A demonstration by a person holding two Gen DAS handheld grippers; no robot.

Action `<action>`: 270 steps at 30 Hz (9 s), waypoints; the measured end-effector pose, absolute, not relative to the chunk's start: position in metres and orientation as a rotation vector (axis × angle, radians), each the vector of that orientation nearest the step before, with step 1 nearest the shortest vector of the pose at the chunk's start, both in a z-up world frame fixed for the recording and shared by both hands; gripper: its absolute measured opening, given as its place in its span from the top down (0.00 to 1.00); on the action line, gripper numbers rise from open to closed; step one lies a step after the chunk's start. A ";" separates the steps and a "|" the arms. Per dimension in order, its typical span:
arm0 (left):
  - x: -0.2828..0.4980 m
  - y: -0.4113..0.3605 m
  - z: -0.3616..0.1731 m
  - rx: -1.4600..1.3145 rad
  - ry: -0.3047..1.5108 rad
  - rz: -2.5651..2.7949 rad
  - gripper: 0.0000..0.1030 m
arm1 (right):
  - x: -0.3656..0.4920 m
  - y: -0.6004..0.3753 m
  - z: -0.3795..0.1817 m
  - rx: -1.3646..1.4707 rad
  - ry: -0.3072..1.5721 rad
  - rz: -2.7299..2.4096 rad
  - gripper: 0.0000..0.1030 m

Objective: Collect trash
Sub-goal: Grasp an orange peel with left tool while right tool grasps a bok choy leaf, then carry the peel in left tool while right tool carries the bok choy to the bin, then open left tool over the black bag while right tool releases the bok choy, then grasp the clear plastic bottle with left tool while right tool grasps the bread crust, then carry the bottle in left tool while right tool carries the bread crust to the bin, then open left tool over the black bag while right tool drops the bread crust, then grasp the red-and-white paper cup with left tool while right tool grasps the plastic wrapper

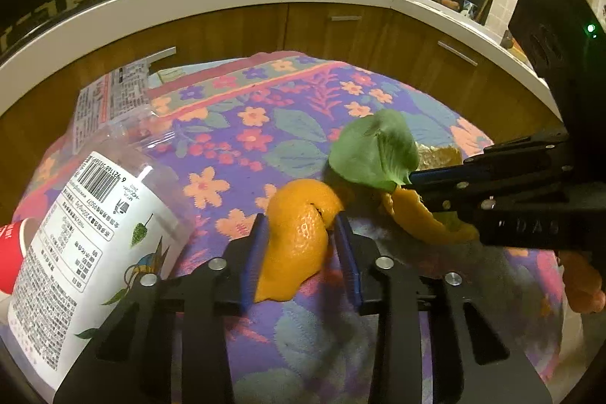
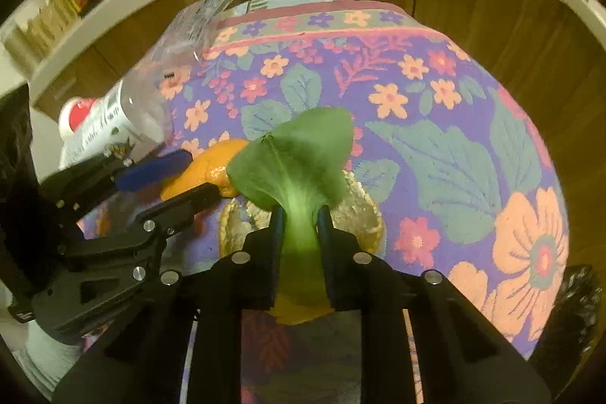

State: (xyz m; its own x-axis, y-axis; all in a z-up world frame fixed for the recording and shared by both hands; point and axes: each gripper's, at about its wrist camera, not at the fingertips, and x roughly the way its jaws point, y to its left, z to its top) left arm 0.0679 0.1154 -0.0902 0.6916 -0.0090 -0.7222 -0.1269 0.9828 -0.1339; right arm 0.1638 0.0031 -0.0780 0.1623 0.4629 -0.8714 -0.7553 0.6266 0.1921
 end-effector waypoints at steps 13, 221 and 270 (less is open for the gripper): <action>0.046 0.109 -0.068 -0.229 0.720 0.002 0.83 | 0.123 -0.043 -0.005 -0.209 0.819 0.938 0.87; 0.158 -0.214 -0.013 0.090 0.812 -0.423 0.40 | 0.164 -0.431 -0.114 0.329 0.895 0.190 0.75; -0.106 0.265 -0.021 -0.335 0.538 0.357 0.18 | 0.068 0.018 -0.016 -0.251 0.671 0.847 0.53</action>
